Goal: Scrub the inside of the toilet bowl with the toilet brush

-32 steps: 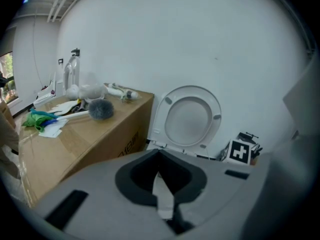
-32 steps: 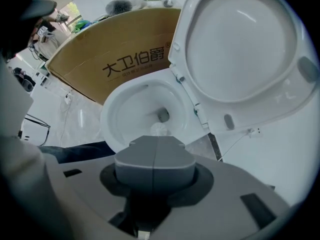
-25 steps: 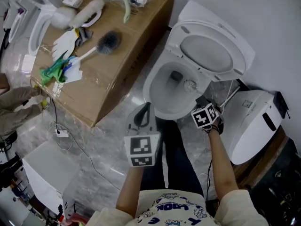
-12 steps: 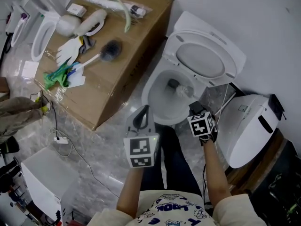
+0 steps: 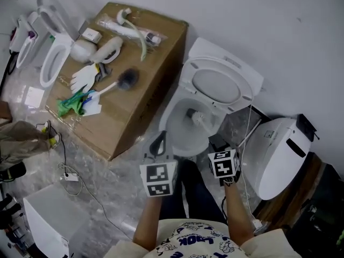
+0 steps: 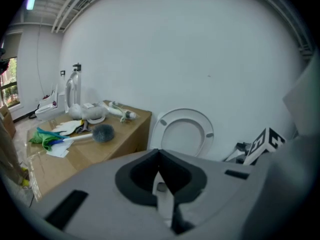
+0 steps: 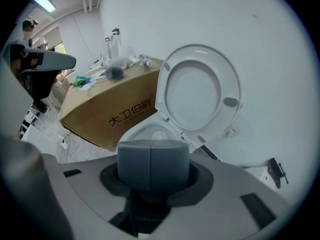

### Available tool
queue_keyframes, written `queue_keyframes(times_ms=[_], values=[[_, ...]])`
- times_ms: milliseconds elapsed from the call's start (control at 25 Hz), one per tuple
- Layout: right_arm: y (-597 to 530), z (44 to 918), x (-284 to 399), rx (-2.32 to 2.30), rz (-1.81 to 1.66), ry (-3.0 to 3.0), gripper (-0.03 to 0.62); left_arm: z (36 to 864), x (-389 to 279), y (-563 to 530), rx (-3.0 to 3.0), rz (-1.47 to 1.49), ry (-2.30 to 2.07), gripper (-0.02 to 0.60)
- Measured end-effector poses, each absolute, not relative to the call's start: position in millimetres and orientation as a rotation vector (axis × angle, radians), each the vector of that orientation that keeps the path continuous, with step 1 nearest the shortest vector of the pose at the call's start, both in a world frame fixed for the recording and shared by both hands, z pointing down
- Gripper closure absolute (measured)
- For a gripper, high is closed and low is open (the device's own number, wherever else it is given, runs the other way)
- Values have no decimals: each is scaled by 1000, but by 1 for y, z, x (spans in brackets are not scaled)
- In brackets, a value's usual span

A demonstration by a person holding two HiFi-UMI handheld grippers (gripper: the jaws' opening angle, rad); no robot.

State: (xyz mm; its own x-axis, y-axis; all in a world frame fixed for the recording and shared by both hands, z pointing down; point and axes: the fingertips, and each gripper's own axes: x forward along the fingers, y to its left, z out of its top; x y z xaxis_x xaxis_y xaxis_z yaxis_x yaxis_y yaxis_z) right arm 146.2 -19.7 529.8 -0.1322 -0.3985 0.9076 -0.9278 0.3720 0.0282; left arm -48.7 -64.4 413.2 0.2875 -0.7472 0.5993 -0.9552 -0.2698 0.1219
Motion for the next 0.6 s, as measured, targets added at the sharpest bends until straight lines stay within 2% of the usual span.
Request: queue_keyframes(times_ms=[600], values=[[-15, 427, 153, 1366, 737, -1795, 430, 349, -24, -59, 2199, 544, -1516, 580]])
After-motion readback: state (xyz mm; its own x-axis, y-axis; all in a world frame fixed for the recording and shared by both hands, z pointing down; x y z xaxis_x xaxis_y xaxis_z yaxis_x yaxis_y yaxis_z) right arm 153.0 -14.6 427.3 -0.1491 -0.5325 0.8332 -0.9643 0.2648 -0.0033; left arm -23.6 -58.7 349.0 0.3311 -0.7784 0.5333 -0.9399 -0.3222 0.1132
